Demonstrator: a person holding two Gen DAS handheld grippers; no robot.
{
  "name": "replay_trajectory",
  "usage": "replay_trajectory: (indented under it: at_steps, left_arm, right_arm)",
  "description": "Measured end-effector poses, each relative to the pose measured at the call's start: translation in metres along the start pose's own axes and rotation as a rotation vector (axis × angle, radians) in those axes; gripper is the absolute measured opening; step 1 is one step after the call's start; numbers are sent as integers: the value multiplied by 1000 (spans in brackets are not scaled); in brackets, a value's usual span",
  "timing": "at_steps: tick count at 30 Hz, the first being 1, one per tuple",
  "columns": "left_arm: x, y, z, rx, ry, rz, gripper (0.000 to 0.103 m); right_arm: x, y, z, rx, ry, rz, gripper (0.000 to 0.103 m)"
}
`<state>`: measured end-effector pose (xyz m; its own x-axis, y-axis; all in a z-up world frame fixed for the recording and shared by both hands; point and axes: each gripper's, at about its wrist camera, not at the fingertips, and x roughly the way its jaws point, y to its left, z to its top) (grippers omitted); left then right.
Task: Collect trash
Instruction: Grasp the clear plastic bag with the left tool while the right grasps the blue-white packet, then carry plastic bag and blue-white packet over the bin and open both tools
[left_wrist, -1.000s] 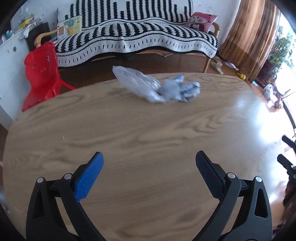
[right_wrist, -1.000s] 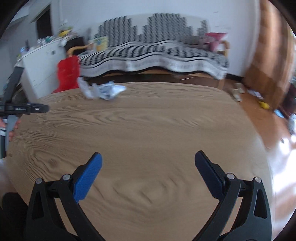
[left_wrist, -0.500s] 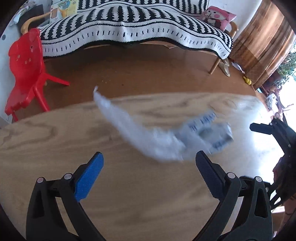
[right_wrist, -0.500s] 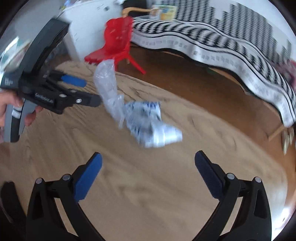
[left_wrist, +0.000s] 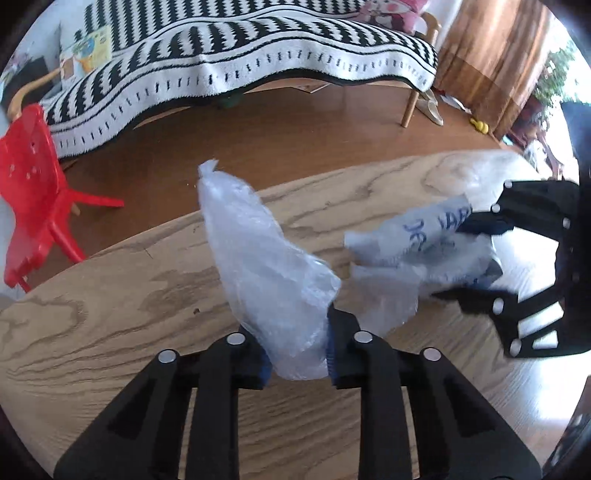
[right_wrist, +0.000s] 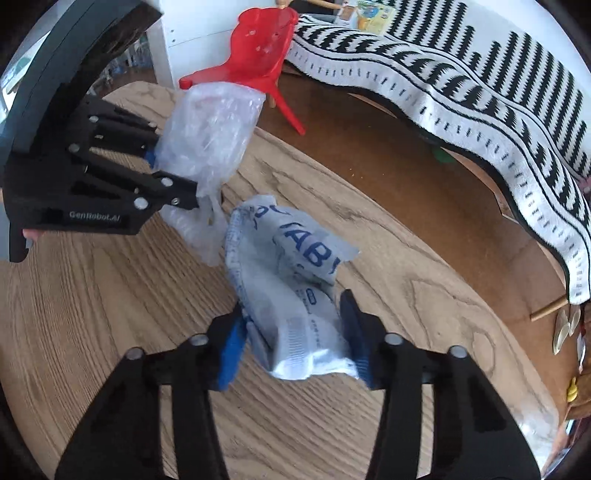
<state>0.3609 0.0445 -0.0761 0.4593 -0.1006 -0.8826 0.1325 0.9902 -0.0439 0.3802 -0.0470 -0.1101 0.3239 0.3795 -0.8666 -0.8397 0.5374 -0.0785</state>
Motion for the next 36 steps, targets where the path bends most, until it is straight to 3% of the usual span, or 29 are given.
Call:
replay_trajectory:
  at_steps: [13,19,23,29,36]
  left_arm:
    - [-11,-20,-21,66,-13,62,18]
    - [-15,-22,-29,64,-55,78,16]
    - [-27,-36,-39,118,-99,89,15]
    - [-60,-53,-60,120,-117,46,15]
    - [-133,-101,-96,153,-165,22,15]
  right_arm:
    - [-9,7,-18,82,-11,-58,40]
    - [-12,7,-29,190,-71,-85,40]
    - [-20,17,-36,243,-139,-120,39]
    - [-67,27,-50,303,-224,-126,39]
    - [-158,51,-111,335,-256,-135,39]
